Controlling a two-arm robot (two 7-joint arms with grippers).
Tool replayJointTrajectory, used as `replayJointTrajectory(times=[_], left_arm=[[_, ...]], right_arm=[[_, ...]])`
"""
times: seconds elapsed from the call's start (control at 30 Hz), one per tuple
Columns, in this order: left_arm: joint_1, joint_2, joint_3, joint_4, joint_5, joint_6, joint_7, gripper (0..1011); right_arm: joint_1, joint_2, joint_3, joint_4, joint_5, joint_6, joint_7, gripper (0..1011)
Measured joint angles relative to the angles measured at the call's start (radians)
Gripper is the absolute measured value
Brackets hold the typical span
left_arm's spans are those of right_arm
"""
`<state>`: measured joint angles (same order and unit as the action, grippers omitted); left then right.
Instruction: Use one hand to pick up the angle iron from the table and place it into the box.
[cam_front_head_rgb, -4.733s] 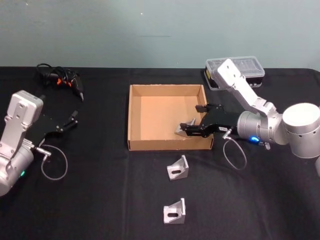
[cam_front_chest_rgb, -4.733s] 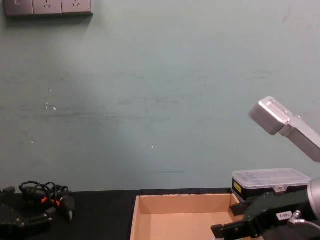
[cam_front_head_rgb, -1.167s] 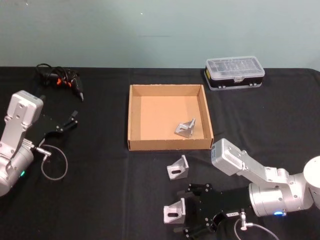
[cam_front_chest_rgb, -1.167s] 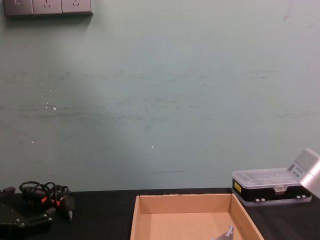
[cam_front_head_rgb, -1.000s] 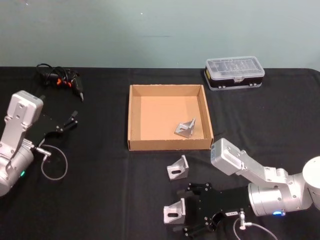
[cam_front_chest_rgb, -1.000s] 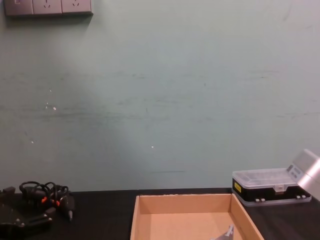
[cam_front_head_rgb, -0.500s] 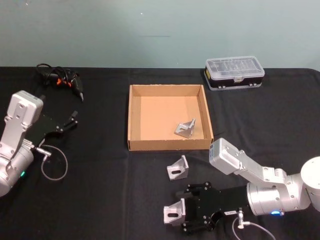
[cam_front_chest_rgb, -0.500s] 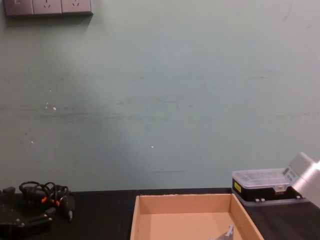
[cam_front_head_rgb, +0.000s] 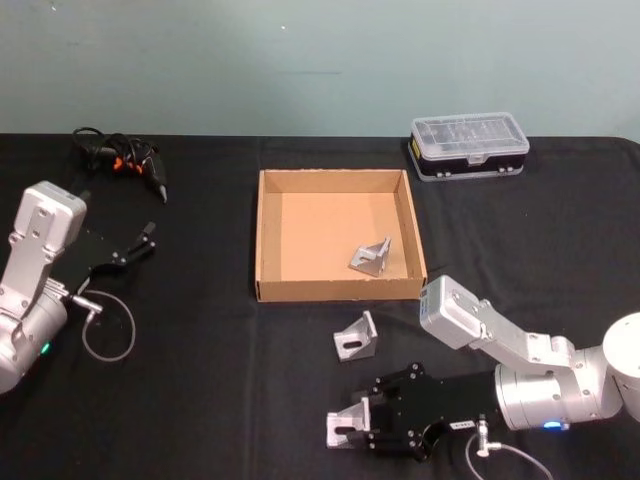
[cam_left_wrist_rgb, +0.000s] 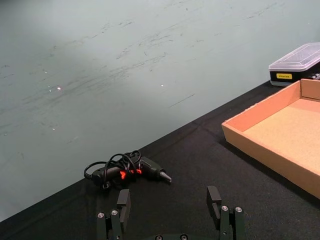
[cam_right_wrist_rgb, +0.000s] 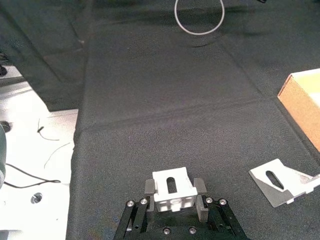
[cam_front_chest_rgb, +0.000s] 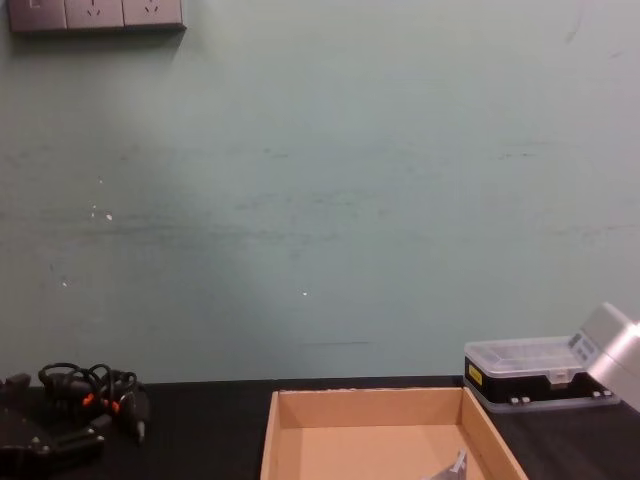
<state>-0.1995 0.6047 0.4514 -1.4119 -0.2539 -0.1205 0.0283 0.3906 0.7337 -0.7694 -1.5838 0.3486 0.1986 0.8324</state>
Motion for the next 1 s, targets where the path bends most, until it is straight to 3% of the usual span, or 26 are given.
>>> replayJointTrajectory(times=[0.33,0.5,0.6,0.63,0.83,0.87,0.93,1.0], left_arm=[[0.0,0.0,0.0,0.0,0.0,0.0,0.0,1000],[0.0,0.0,0.0,0.0,0.0,0.0,0.0,1000],[0.0,0.0,0.0,0.0,0.0,0.0,0.0,1000],[0.0,0.0,0.0,0.0,0.0,0.0,0.0,1000],[0.0,0.0,0.0,0.0,0.0,0.0,0.0,1000],[0.0,0.0,0.0,0.0,0.0,0.0,0.0,1000],[0.0,0.0,0.0,0.0,0.0,0.0,0.0,1000],[0.0,0.0,0.0,0.0,0.0,0.0,0.0,1000]], right_arm=[[-0.005,0.001,0.005,-0.005,0.005,0.0,0.0,453],[-0.026,0.003,0.044,-0.042,0.022,-0.002,-0.058,453],[-0.048,-0.008,0.095,-0.076,0.037,-0.001,-0.142,453],[-0.048,-0.008,0.095,-0.076,0.037,-0.001,-0.142,453],[-0.06,-0.081,0.167,-0.091,0.028,0.018,-0.299,453],[-0.06,-0.081,0.167,-0.091,0.028,0.018,-0.299,453],[-0.051,-0.132,0.183,-0.07,0.012,0.035,-0.359,453],[-0.045,-0.157,0.189,-0.056,0.006,0.045,-0.385,453]])
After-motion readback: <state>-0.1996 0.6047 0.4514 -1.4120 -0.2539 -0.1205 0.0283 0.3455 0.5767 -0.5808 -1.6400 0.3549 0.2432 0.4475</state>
